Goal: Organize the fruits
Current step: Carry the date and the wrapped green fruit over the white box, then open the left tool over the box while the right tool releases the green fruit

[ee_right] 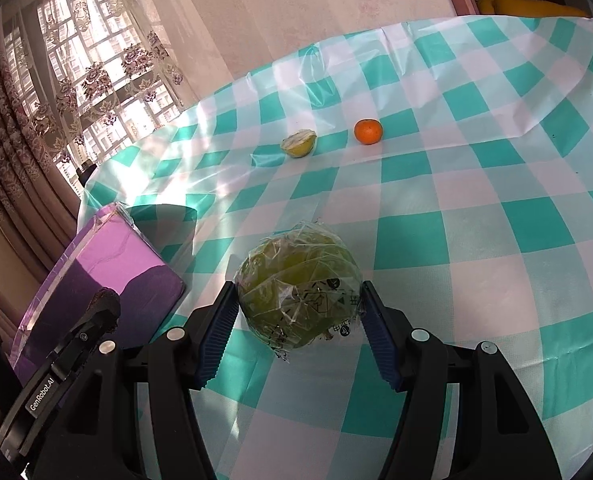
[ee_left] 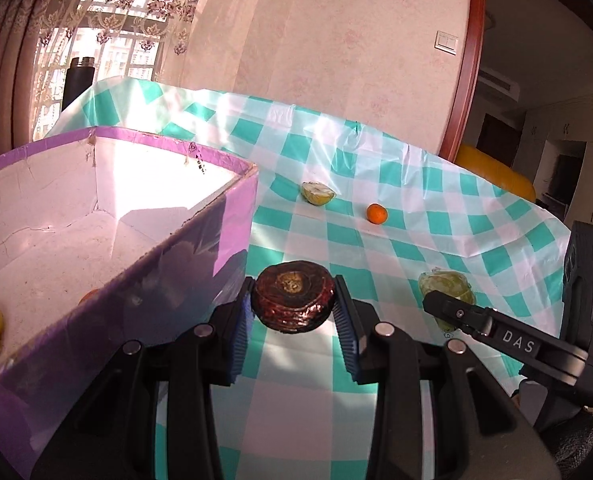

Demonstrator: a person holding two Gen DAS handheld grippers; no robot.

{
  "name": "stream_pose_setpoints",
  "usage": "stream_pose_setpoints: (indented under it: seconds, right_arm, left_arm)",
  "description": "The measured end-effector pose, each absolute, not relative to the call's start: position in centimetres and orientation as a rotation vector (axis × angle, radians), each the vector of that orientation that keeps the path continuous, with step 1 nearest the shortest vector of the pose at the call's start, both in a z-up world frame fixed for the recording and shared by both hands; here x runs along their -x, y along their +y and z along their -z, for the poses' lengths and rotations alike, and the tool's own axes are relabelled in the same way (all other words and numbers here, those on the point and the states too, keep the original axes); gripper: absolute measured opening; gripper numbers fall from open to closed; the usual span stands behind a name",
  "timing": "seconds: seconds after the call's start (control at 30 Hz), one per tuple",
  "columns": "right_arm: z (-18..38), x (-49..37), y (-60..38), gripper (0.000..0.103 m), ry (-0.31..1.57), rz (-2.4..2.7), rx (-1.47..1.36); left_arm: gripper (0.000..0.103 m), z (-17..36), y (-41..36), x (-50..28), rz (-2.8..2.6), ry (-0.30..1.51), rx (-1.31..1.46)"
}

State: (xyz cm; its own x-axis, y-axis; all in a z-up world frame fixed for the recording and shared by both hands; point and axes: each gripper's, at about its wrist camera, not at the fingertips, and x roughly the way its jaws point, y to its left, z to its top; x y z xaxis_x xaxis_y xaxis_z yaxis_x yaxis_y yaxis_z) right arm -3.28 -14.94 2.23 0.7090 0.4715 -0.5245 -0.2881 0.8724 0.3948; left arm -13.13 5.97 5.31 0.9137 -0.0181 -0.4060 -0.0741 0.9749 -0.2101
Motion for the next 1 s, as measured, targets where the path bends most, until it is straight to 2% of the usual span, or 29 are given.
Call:
stream_pose_setpoints:
  seconds: [0.2,0.5,0.83,1.0]
  right_arm:
    - [-3.8,4.7,-13.2,0.061,0.627,-0.48,-0.301]
    - [-8.5,7.6,-7.4,0.061,0.547,-0.63,-0.204]
    - [-12.4,10.6,2.0,0.061,0.481,-0.809,-0.038]
    - [-12.4,11.5,7.0,0.061,0.487,-0.826,0.11]
  left_arm:
    - [0.038,-9.3,6.4,16.7,-0.084,0.265,0.179]
    - [0.038,-13.7,12.9,21.2,-0.237,0.168,0.263]
    - [0.038,-15.7,20.6,24.8,-0.429,0.207,0.34]
    - [0.038,-14.8,23.7,24.1,-0.555,0.363,0.268]
